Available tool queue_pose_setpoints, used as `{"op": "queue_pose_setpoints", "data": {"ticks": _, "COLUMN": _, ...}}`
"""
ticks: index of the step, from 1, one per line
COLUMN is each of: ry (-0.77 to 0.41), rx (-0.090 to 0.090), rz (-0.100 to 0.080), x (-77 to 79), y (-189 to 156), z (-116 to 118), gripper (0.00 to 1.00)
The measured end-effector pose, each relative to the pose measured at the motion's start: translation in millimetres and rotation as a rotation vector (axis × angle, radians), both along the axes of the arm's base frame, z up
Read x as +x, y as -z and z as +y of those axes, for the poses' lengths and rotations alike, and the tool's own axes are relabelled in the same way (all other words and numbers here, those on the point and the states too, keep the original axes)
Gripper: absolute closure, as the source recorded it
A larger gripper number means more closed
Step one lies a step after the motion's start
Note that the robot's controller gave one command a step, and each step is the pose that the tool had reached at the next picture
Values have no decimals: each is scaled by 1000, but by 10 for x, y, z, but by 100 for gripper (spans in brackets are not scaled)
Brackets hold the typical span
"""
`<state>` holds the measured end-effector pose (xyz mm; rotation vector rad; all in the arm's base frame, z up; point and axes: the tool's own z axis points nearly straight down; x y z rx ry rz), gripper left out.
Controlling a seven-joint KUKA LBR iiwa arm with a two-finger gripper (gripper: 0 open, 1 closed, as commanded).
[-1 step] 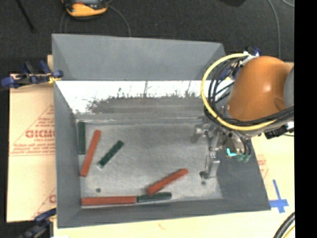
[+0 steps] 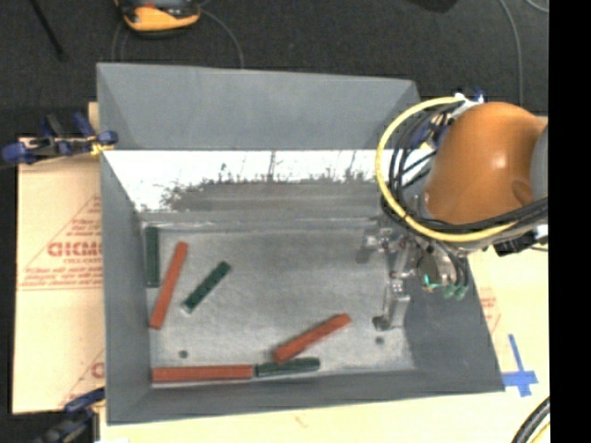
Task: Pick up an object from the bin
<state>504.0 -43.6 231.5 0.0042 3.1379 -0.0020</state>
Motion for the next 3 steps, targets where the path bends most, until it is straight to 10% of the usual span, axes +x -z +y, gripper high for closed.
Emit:
{"op": "queue_pose_setpoints", "data": {"ticks": 2, "ry": -69, "rx": 1, "rz": -2, "x": -114, "y": 1019, "z": 88, "gripper": 0}}
{"op": "queue_pose_setpoints", "data": {"ticks": 3, "ry": -278, "rx": 0, "rz": 0, "x": 414, "y": 1442, "z": 51, "gripper": 100}}
